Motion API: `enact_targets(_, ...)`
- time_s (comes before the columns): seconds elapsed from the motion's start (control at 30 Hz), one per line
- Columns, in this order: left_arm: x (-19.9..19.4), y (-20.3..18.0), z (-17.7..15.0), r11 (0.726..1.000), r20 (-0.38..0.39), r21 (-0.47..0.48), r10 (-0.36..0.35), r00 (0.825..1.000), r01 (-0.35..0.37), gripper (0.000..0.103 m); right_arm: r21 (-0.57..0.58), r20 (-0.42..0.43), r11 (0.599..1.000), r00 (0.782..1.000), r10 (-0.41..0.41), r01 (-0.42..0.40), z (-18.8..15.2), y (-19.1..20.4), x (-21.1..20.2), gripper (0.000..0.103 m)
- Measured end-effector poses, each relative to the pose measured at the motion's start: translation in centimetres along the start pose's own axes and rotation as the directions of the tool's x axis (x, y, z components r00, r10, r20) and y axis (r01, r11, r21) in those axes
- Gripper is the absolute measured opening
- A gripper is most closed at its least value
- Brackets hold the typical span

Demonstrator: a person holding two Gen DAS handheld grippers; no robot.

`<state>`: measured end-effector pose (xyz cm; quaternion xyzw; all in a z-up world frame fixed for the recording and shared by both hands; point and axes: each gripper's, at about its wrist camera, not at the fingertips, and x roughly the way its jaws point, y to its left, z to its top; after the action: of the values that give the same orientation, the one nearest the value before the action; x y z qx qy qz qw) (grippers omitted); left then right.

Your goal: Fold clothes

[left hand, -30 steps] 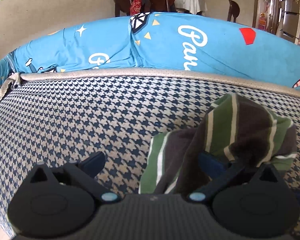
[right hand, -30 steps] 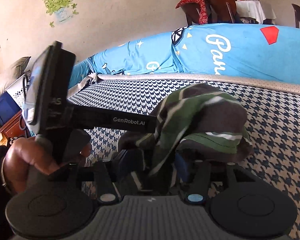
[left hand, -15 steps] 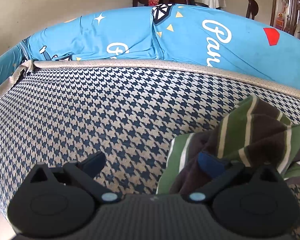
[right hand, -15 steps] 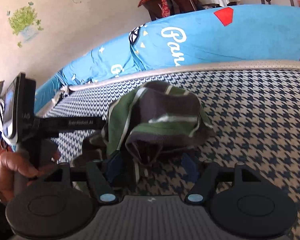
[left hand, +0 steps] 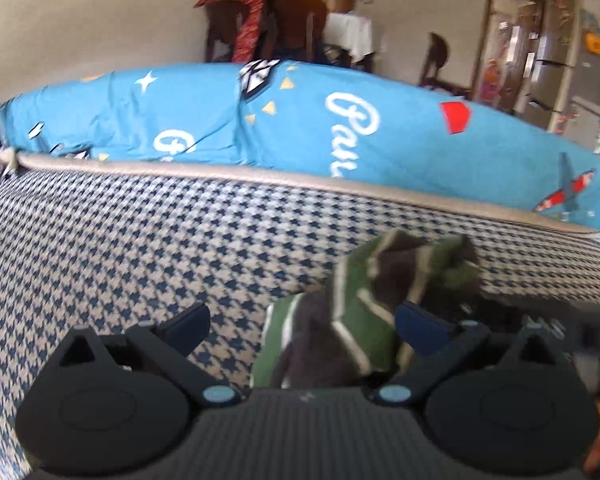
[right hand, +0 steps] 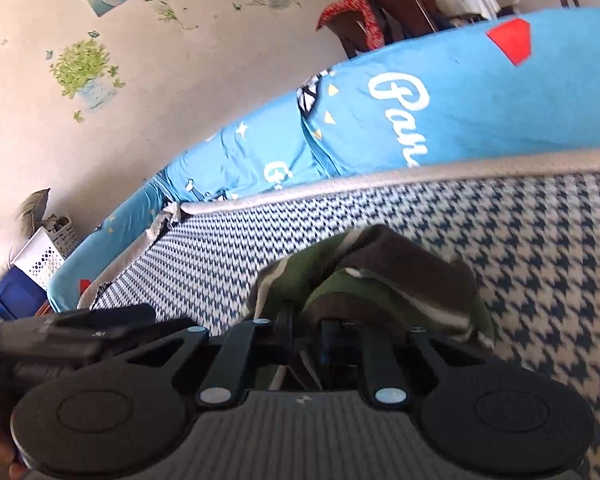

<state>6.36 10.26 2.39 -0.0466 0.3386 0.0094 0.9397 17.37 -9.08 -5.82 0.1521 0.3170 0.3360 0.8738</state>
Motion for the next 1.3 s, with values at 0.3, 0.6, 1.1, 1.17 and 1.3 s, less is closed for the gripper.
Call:
enact_targets(0.3, -0.8, -2.4, -2.3, 0.978, -0.004, 0.148, -0.151, 0.989, 0.150, 0.103, 0.036, 0.106, 0.998, 0.994, 0.039, -0.043, 2.3, -0.1, -0.1, 0.013)
enact_targets(0.6, 2.8, -5.7, -3.7, 0.969, -0.029, 0.241, -0.055, 0.998, 0.060, 0.103, 0.048, 0.137, 0.996, 0.988, 0.072, -0.079, 2.5, 0.0, -1.2, 0.013)
enact_targets(1.1, 6.1, -1.5, -1.2, 0.956, 0.003, 0.073, 0.285, 0.959, -0.284, 0.103, 0.024, 0.134, 0.999, 0.991, 0.029, -0.032, 2.1, -0.6, -3.8, 0.059)
enact_targets(1.17, 6.0, -0.4, -0.6, 0.948, 0.007, 0.044, 0.315, 0.949, -0.315, 0.103, 0.015, 0.136, 1.000, 0.991, 0.011, -0.013, 2.2, -0.7, -4.2, 0.071)
enact_targets(1.3, 6.5, 2.3, 0.2, 0.931, -0.027, -0.036, 0.364, 0.931, -0.364, 0.103, -0.004, 0.136, 0.999, 0.990, -0.045, 0.046, 2.0, -1.1, -4.3, 0.075)
